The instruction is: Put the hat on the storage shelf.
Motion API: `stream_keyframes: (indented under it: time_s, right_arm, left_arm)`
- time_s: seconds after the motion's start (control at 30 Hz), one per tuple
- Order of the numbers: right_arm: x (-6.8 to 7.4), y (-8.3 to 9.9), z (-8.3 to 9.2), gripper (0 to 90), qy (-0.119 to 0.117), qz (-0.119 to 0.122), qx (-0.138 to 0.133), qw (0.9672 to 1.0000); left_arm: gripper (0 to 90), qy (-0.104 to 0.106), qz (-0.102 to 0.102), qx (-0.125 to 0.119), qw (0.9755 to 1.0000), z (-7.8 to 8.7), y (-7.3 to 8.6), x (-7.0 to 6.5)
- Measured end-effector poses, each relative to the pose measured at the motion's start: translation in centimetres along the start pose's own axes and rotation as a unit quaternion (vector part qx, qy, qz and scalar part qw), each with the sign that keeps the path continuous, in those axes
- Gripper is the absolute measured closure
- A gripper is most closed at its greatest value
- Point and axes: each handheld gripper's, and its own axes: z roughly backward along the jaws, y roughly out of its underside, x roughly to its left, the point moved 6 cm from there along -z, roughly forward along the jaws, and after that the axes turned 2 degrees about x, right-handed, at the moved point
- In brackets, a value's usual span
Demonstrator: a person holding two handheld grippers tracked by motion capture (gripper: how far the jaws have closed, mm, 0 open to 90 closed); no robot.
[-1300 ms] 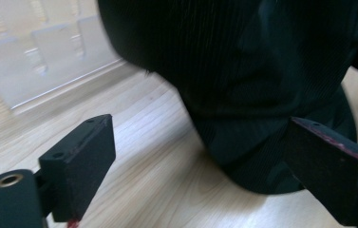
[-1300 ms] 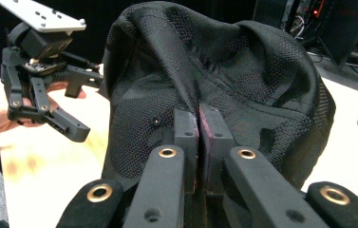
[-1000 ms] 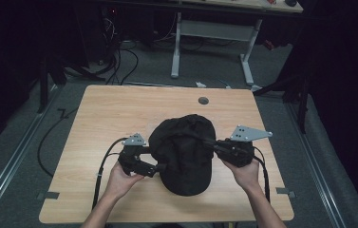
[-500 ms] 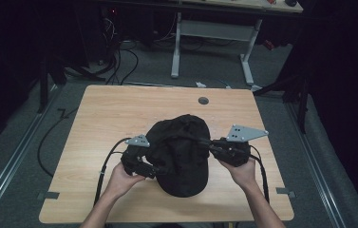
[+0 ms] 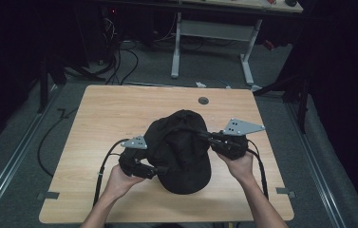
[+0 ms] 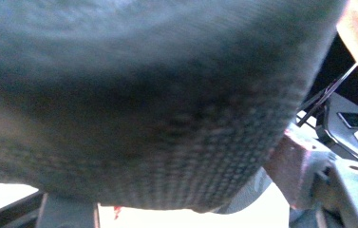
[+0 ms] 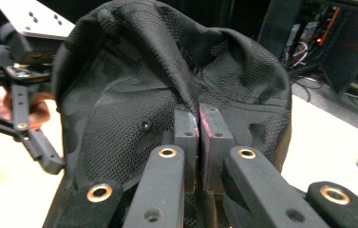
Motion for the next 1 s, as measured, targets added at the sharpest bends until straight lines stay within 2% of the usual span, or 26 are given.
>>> stream_keyframes:
  time_s: [0.23, 0.43, 0.57, 0.77, 0.83, 0.93, 1.0]
  right_arm:
    - [-0.2, -0.6, -0.9, 87.3, 0.013, 0.013, -0.001, 0.9998]
    - [-1.0, -0.5, -1.8, 87.0, 0.016, -0.001, 0.001, 0.9999]
    - [-1.2, -0.5, -2.2, 86.4, 0.019, 0.003, 0.004, 0.9998]
    - [-1.3, -0.2, -2.2, 85.5, 0.012, 0.005, 0.013, 0.9998]
    - [-1.3, -0.1, -2.1, 85.1, 0.011, 0.004, 0.015, 0.9998]
    - [-1.3, -0.2, -2.0, 84.1, 0.006, 0.002, 0.011, 0.9999]
    - [-1.3, -0.1, -1.9, 83.3, 0.003, -0.001, 0.012, 0.9999]
  left_arm:
    - [40.1, 0.000, -0.002, 0.003, 1.0000, 0.2, 0.1, 0.0]
    - [50.6, 0.006, -0.007, 0.017, 0.9998, 0.2, 0.4, -0.3]
    - [59.7, 0.006, -0.022, 0.033, 0.9992, 0.1, 1.0, -0.6]
    - [64.6, 0.008, -0.035, 0.056, 0.9978, 0.1, 1.5, -1.3]
    - [65.9, 0.007, -0.046, 0.055, 0.9974, 0.1, 1.7, -1.6]
    - [68.1, 0.009, -0.046, 0.053, 0.9975, 0.2, 1.8, -1.9]
    - [68.5, 0.008, -0.053, 0.050, 0.9973, 0.3, 1.8, -2.1]
